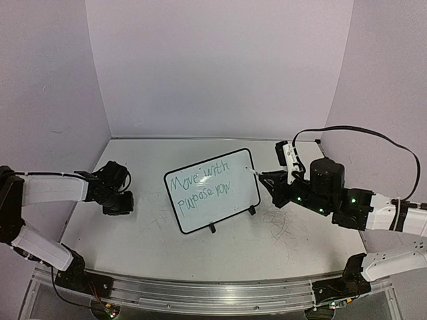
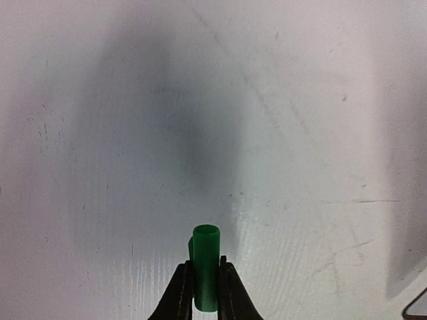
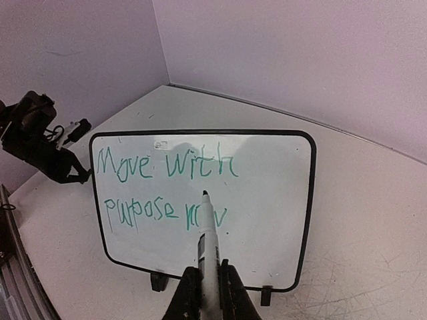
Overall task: Write a sentence on the whiteboard
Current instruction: Pick up the pen cap from the corner of the board, then insert the whiteboard marker without the cap into the pen cap.
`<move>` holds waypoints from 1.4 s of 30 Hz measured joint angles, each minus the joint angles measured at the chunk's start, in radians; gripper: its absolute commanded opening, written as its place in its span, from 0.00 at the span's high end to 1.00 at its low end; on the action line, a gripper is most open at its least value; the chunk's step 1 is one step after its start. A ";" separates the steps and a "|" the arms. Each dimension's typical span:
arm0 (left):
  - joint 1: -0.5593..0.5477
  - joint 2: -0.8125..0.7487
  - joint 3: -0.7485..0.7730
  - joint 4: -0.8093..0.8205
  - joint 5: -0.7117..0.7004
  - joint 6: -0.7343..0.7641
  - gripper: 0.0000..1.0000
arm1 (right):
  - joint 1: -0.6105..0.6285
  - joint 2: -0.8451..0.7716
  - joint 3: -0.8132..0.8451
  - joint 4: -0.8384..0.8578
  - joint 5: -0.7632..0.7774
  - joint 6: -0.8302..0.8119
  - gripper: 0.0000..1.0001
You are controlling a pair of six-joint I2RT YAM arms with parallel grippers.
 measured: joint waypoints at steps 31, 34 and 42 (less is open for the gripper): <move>-0.601 -0.369 0.138 0.301 0.000 1.085 1.00 | 0.051 0.354 0.738 -0.602 -0.558 0.136 1.00; -0.616 -0.370 0.127 0.317 -0.030 1.140 1.00 | 0.064 0.399 0.766 -0.620 -0.562 0.146 1.00; -0.652 -0.374 0.085 0.326 -0.074 1.210 1.00 | 0.066 0.485 0.837 -0.655 -0.576 0.156 1.00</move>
